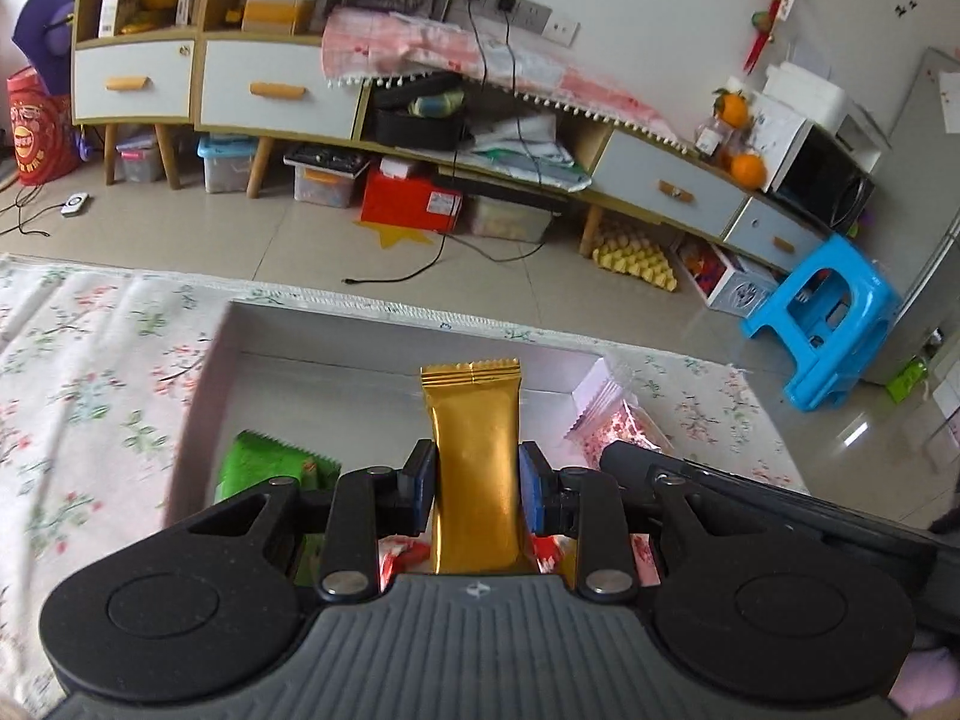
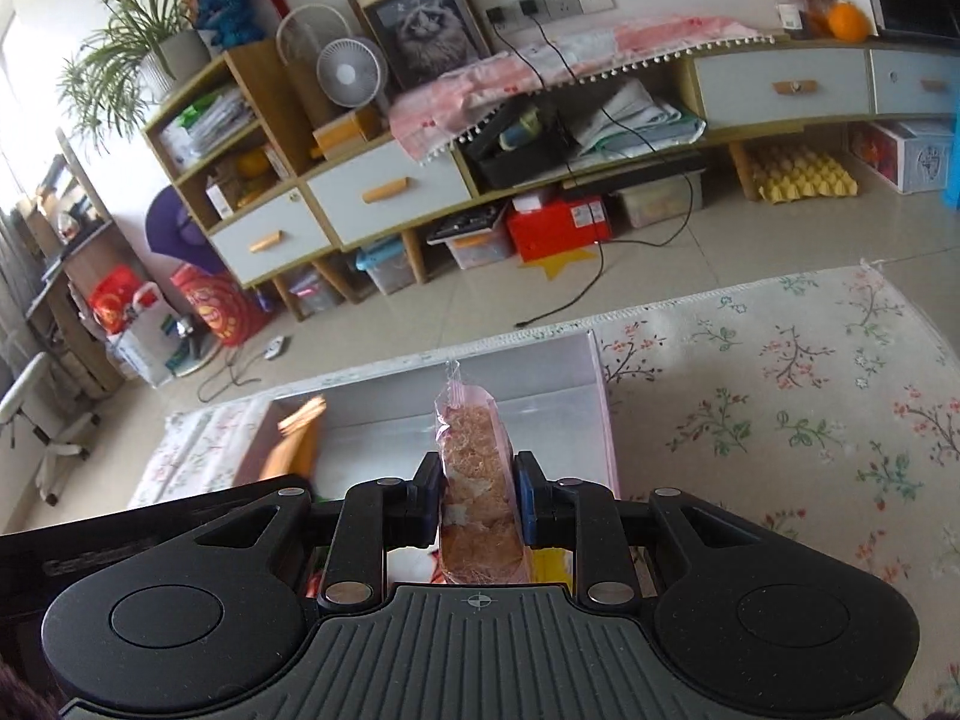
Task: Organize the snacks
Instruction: 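Carry the gold bar and pink bag into the box and release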
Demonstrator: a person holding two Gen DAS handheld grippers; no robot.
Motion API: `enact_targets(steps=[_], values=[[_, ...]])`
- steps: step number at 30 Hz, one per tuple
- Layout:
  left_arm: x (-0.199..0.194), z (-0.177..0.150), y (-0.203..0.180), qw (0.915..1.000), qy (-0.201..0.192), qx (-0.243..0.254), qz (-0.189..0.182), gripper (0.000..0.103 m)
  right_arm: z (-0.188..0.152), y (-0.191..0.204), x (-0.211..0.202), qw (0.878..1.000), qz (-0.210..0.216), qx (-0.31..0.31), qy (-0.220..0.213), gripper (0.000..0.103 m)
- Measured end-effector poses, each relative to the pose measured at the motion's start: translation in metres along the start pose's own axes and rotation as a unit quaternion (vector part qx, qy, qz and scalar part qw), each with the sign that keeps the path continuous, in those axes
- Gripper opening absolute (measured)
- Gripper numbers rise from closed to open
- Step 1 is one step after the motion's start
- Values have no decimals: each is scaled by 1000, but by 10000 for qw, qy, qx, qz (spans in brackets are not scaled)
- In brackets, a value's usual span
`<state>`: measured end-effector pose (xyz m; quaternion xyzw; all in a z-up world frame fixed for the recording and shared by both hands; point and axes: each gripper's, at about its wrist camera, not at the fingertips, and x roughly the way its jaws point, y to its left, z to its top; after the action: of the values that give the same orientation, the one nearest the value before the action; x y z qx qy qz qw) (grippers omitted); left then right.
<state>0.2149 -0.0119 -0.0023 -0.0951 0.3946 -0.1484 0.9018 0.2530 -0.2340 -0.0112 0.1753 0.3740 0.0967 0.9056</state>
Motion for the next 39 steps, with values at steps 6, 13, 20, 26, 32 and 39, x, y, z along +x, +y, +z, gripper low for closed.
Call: enact_targets(steps=[6, 13, 20, 26, 32, 39], values=[[26, -2, -1, 9997, 199, 77, 138, 26, 1, -8, 21, 9999, -113, 29, 105, 24], [31, 1, -5, 9994, 119, 267, 198, 27, 4, -10, 25, 10000, -70, 4, -12, 27], [25, -2, -7, 9985, 15, 376, 398, 55, 10, -20, 17, 9996, -160, 206, -138, 41], [18, -2, -13, 9971, 31, 558, 512, 62, 14, -18, 3, 9994, -183, 193, -216, 51], [2, -3, -16, 9968, 28, 605, 514, 69, 13, -8, -15, 9994, -243, 59, -228, 63], [-21, -11, -18, 9963, 57, 677, 527, 81, 9, 3, -44, 9992, -277, -104, -262, 73]])
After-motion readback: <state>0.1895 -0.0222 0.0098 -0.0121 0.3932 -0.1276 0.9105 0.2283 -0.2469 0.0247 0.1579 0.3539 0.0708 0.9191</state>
